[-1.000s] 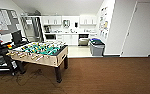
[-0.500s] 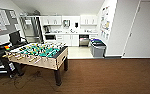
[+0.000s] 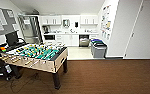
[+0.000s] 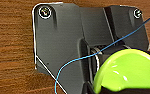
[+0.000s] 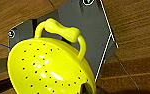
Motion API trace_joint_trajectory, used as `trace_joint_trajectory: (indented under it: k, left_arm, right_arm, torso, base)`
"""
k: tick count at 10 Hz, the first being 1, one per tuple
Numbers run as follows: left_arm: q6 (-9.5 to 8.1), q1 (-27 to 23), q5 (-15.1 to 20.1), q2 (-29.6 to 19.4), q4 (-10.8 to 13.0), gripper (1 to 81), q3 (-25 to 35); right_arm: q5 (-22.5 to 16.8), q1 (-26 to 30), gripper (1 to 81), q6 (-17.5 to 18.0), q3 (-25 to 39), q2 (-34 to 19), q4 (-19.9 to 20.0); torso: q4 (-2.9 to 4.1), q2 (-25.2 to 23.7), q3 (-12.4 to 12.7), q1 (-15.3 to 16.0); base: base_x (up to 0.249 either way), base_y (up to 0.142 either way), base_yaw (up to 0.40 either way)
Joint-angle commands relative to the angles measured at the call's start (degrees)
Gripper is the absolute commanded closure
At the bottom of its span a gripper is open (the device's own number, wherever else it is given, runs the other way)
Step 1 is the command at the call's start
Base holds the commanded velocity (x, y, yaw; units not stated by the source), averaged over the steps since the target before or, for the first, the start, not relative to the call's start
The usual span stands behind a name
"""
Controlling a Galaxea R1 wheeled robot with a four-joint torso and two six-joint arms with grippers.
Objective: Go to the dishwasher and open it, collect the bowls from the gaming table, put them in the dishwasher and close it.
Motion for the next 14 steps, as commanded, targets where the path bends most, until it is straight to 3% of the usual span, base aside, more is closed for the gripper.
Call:
trace_joint_trajectory:
  k: [1, 14]
  left_arm:
    - [0.4, -2.2, 2.9, -0.2, 0.7, 81.1, 0.2]
    - [0.4, -2.2, 2.9, 0.0, 0.8, 81.1, 0.2]
  right_arm:
    - [-3.3, 2.0, 81.1, -0.2, 0.0, -1.4, -0.5]
    - [-3.3, 2.5, 81.1, -0.1, 0.0, -1.4, -0.3]
  torso:
    - [0.0, 0.0, 0.0, 0.0]
    - [0.0, 0.0, 0.0, 0.0]
  base:
    - [0.192, -0.088, 0.0]
    - [0.192, -0.088, 0.0]
